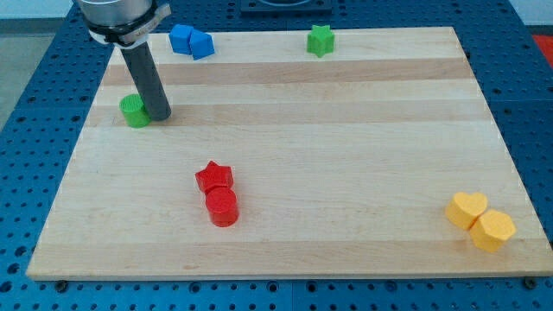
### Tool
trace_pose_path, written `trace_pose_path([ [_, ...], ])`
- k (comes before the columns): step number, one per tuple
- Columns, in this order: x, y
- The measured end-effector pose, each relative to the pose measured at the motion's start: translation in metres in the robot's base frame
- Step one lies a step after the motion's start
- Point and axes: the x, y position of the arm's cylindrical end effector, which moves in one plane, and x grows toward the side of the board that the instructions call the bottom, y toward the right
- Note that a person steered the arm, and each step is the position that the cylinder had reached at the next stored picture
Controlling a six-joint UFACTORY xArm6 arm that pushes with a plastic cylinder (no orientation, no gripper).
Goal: Push your arm to the top center of the board
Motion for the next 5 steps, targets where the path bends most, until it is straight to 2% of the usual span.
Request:
trace_pose_path([
  [2, -0.003, -0.01],
  [5, -0.018, 0.059],
])
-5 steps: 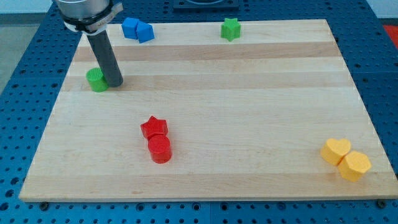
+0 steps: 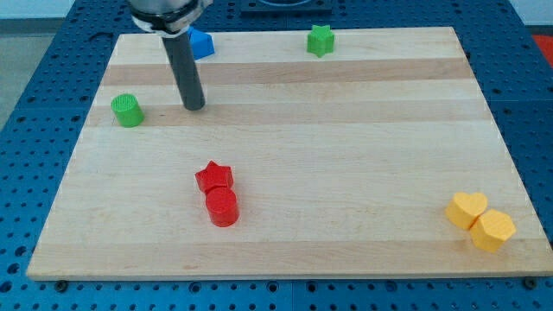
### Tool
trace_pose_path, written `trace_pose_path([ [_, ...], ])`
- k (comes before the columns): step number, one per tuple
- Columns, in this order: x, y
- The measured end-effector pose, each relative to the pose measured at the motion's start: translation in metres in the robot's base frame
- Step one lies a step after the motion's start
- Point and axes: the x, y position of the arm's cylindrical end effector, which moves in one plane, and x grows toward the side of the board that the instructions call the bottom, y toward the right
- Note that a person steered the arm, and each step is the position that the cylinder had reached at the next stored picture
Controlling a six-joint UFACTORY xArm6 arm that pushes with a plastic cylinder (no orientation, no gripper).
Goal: Push your arm to the top center of the board
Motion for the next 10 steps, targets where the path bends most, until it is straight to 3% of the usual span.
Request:
trace_pose_path([
  [2, -0.031, 0.039],
  [5, -0.091, 0.046],
  [10, -0.128, 0.092],
])
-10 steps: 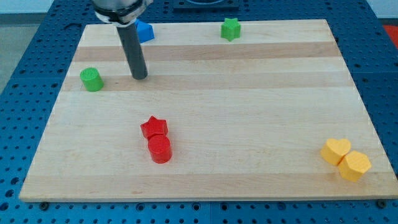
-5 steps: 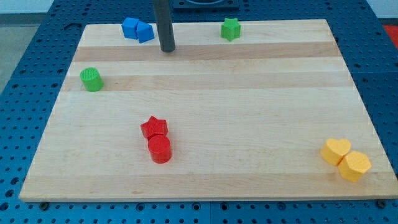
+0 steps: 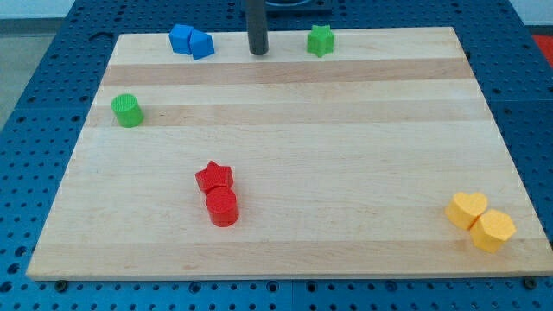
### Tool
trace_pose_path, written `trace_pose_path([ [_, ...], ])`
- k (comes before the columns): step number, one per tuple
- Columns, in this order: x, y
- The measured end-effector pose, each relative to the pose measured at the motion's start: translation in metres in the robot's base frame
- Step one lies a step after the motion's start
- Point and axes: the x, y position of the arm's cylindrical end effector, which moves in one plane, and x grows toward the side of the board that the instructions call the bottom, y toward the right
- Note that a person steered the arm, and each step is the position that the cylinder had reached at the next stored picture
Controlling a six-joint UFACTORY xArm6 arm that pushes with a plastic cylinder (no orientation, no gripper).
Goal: Push your arm to the top center of the board
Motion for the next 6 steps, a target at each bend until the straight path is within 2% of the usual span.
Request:
trace_pose_path([
  [1, -0.009, 0.001],
  [2, -0.044, 0.003],
  [6, -0.045, 0.054],
])
